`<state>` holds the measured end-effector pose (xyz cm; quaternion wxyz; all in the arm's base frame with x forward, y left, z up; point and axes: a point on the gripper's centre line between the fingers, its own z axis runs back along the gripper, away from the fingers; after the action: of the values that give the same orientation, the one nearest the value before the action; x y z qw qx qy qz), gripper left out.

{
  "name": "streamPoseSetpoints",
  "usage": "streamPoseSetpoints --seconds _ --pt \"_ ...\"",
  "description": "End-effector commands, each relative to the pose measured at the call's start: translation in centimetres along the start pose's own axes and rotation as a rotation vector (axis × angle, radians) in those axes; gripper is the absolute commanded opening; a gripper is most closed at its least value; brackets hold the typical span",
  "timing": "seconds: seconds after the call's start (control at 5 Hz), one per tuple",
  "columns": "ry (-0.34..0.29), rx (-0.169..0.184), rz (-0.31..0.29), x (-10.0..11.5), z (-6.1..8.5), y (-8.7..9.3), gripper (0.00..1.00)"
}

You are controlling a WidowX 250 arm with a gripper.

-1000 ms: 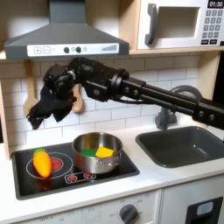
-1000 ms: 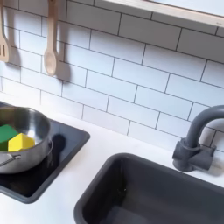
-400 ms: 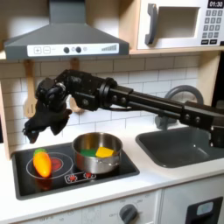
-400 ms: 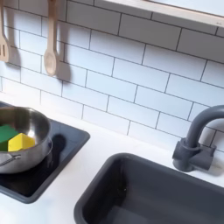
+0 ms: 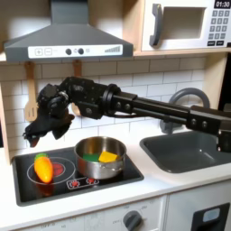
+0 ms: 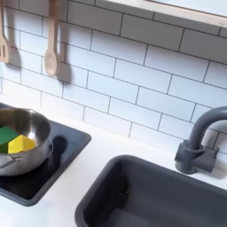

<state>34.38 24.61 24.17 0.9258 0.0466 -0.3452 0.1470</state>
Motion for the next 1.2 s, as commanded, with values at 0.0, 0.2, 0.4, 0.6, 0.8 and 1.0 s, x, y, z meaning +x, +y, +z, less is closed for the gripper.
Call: streamPoseSetpoints --seconds 0.0,0.2,0.4,0.6,0.8,1.0 --pt "0.05 -0.04 -0.052 -0.2 -0.2 -0.3 1.0" --pt "0.114 -0.089 -0.099 0.5 0.5 -0.5 1.0" --pt "0.178 -0.15 -0.095 0.5 -0.7 -0.2 1.0" --pt "0.217 -0.162 -0.113 0.5 -1.5 -0.1 1.0" --pt "0.246 -0.176 -0.123 0.2 -2.4 0.0 1.0" --pt "0.26 -0.171 -0.138 -0.6 -3.0 0.3 1.0"
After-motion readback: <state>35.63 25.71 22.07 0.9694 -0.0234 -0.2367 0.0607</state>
